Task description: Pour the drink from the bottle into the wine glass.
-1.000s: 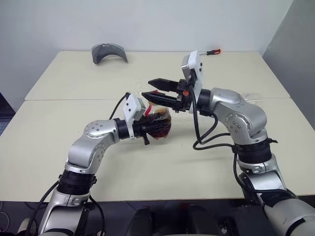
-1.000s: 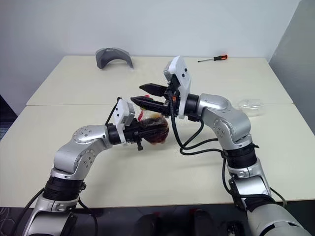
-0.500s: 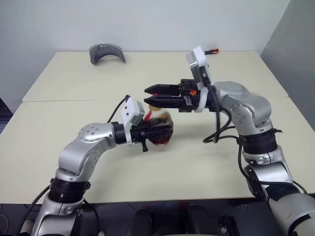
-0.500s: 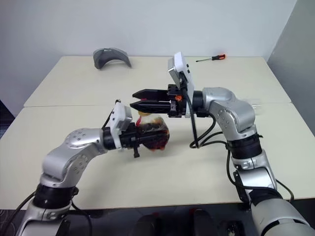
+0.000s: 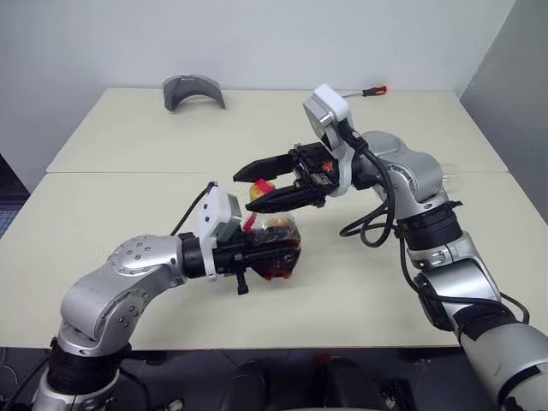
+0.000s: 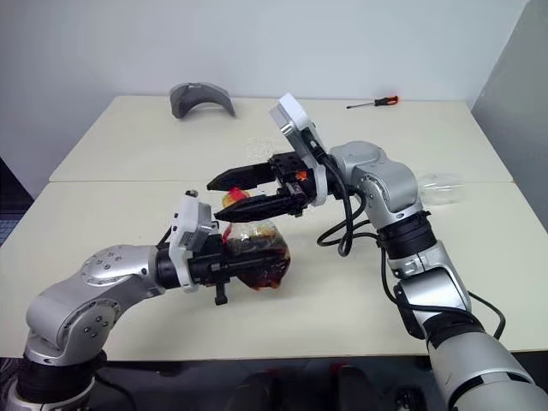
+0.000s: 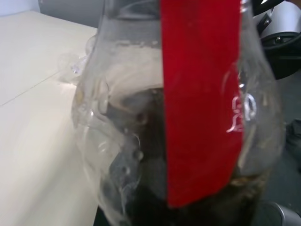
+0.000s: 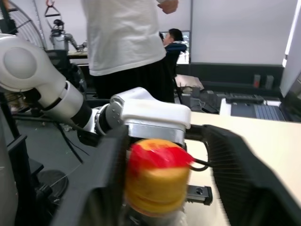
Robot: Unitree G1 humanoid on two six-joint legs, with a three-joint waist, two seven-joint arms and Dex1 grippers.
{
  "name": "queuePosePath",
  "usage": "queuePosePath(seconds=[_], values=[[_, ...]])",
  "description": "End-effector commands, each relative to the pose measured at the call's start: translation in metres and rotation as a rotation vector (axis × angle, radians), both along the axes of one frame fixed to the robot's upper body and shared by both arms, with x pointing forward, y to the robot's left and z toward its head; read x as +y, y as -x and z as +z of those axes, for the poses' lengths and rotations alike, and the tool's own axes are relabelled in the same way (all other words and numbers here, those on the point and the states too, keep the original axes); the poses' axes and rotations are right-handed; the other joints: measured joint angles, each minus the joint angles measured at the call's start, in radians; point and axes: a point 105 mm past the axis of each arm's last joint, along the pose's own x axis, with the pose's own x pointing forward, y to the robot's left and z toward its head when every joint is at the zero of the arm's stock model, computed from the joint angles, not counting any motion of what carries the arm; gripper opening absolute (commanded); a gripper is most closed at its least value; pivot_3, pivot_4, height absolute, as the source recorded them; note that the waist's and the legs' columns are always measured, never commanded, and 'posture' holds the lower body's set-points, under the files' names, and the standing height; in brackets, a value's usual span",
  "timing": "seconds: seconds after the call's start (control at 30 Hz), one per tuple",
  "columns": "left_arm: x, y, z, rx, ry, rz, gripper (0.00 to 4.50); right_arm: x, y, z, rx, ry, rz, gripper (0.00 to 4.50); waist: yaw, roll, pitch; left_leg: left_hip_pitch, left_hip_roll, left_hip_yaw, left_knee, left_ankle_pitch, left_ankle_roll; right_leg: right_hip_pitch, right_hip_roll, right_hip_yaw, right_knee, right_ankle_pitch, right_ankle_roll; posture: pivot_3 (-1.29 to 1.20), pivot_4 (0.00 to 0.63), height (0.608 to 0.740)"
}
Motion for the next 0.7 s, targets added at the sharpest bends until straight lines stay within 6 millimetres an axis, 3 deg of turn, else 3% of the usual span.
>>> queuePosePath(seconds=[0.03,0.07,0.27,0.4,0.7], values=[[0.001,-0.004,0.012,-0.084,0.023,0.0,0.74,-0.018,-0.009,0.011,0.026,-0.009,-0.112,3.99,0.0,0.0,0.0,0.0,0.0,0.0,0.0,0.0,0.0,0.0,0.0,0.0,0.0,0.0,0.0,0.0,0.15,0.74],[0.004,-0.009,0.011,-0.086,0.021,0.018,0.74,-0.025,-0.011,0.01,0.015,-0.004,-0.148,4.35,0.003,0.0,0.0,0.0,0.0,0.0,0.0,0.0,0.0,0.0,0.0,0.0,0.0,0.0,0.0,0.0,0.15,0.74],[0.019,-0.036,0.003,-0.098,0.009,0.134,0.74,-0.047,-0.015,0.013,-0.019,-0.052,-0.383,4.37,0.0,0.0,0.0,0.0,0.0,0.0,-0.001,-0.002,0.003,0.0,0.0,0.0,0.0,0.0,0.0,0.0,0.15,0.74],[0.024,-0.055,-0.001,-0.11,0.01,0.179,0.74,-0.042,-0.015,0.015,-0.034,-0.106,-0.496,4.37,-0.005,0.0,0.0,0.0,0.0,0.001,-0.001,-0.002,0.003,-0.001,0.0,0.0,0.001,0.0,0.0,0.0,0.15,0.74],[0.014,-0.072,0.004,-0.157,0.012,0.146,0.74,-0.017,-0.024,0.015,-0.078,-0.154,-0.638,4.37,-0.003,0.0,0.0,0.0,0.0,0.001,0.0,0.0,0.0,-0.001,0.0,0.0,0.001,0.0,0.0,0.0,0.15,0.74]])
